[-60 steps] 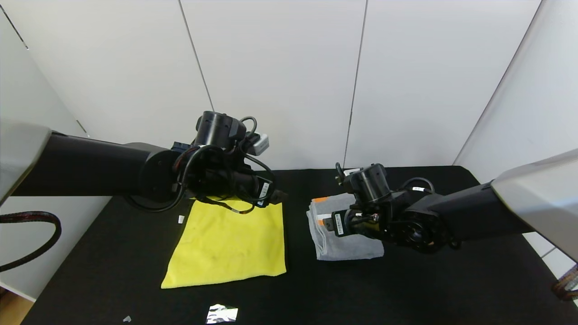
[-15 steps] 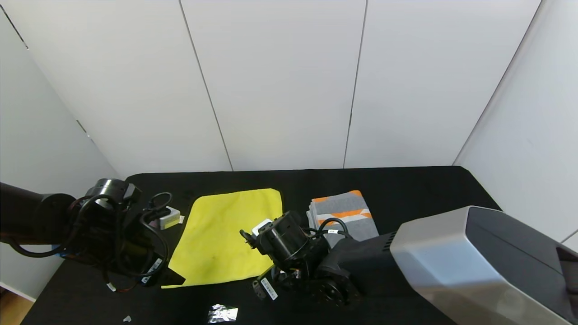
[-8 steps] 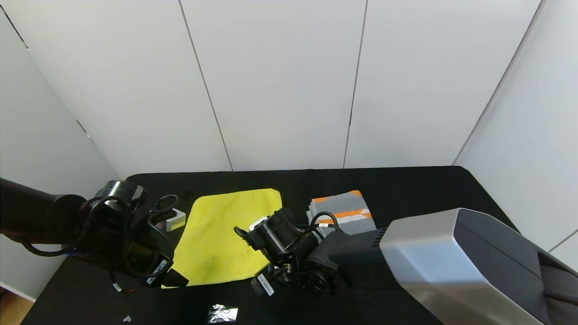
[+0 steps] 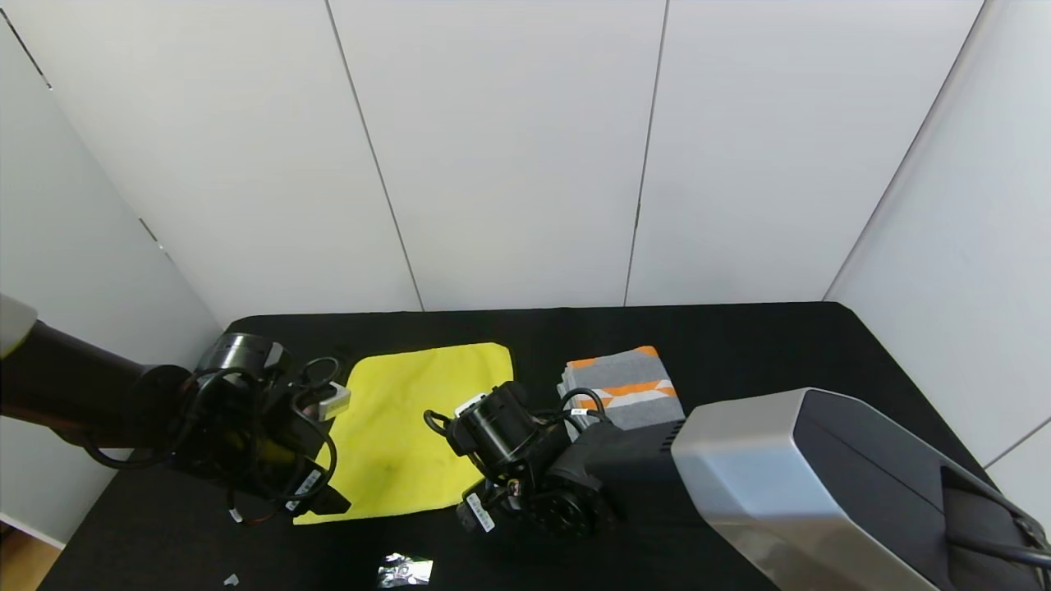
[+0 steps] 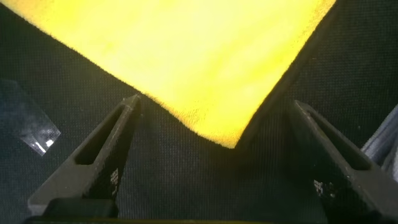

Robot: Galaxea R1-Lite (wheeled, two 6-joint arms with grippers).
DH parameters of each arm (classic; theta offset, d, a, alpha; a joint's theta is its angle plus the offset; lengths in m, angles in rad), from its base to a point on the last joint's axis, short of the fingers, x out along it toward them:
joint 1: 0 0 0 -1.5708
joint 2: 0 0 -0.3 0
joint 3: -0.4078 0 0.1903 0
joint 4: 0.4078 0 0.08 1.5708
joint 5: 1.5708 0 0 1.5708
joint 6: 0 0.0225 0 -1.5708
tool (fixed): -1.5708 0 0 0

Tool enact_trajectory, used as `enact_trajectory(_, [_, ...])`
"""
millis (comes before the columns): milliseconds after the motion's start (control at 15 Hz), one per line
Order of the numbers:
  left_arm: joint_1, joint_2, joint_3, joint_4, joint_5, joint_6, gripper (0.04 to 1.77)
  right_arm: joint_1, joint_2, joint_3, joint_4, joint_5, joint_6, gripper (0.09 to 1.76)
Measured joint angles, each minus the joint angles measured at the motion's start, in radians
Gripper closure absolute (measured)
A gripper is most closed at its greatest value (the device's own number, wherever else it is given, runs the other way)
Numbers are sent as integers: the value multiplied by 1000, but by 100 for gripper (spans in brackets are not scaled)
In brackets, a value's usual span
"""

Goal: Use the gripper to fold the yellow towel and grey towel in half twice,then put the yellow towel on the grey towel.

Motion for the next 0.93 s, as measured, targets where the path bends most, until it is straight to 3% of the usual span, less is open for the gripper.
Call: enact_trajectory(933, [-2,41,7,11,1,5,9,-7,38,-32,0,-9,26,14])
